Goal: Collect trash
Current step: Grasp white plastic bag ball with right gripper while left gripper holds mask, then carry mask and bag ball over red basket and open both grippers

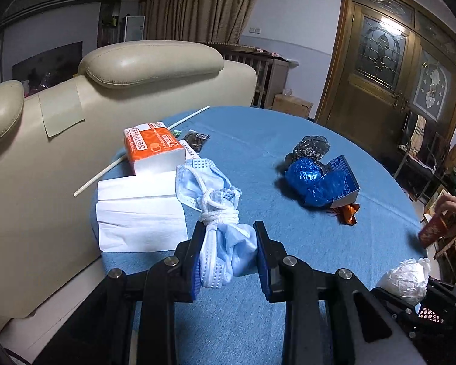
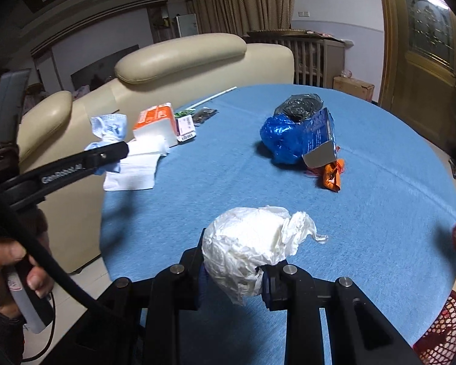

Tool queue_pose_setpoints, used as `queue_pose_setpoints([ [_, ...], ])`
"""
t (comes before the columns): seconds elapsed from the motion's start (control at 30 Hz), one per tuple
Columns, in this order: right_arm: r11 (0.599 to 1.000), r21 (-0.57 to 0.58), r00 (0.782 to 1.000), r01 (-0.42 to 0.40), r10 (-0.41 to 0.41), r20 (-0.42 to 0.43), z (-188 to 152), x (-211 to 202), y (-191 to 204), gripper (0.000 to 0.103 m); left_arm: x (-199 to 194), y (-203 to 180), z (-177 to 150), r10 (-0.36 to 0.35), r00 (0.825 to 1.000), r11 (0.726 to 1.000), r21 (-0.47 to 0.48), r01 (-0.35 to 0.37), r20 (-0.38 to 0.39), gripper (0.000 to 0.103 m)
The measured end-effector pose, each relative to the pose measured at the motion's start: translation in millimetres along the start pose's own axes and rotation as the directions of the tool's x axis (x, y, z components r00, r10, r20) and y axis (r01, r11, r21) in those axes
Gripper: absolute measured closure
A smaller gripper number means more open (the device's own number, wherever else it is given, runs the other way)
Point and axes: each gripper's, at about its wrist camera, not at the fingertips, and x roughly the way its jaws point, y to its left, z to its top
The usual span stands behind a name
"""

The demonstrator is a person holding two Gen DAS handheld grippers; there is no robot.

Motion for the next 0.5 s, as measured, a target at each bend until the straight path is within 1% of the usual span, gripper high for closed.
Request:
queue_pose_setpoints([
  [0.33,1.0,0.005,1.0,0.004,-0.004,0.017,-6,-12,0,0.074,-16,-8,-7,-0.008,1.0,1.0,0.014,0.008,0.009,0.071],
  [0.5,1.0,0.012,1.0,0.005,-0.005,0.028,-7,-19,-2,0.074,-20,-18,-9,-0.022,1.0,0.999,0.032,0.022,0.006,0.071],
])
